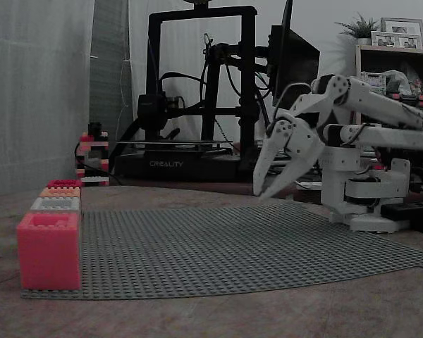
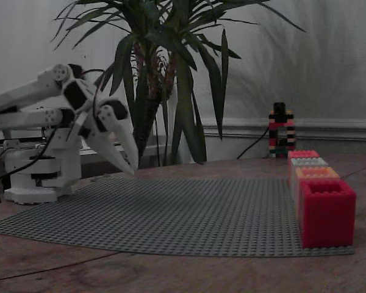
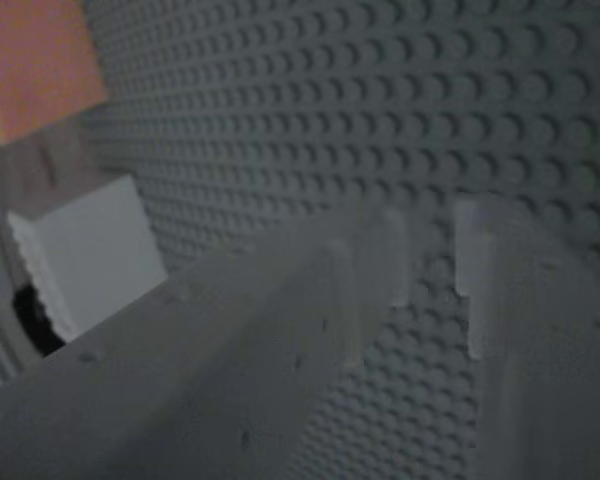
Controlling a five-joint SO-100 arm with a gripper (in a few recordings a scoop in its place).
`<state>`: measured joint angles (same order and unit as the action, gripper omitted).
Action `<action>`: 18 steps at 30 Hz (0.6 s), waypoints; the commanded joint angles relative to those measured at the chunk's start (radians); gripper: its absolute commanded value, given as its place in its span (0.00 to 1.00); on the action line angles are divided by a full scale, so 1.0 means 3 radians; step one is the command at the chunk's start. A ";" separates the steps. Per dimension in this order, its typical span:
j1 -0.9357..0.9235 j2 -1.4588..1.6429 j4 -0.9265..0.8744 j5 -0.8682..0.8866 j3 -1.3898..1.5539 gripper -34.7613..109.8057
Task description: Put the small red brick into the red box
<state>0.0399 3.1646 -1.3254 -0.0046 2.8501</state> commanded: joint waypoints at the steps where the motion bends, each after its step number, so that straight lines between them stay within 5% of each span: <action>1: 0.0072 0.0184 -0.0179 -0.0026 0.0026 0.24; 18: 0.0210 0.0184 -0.0276 0.0102 0.0010 0.24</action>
<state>0.0736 3.2137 -1.3775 0.0077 2.8624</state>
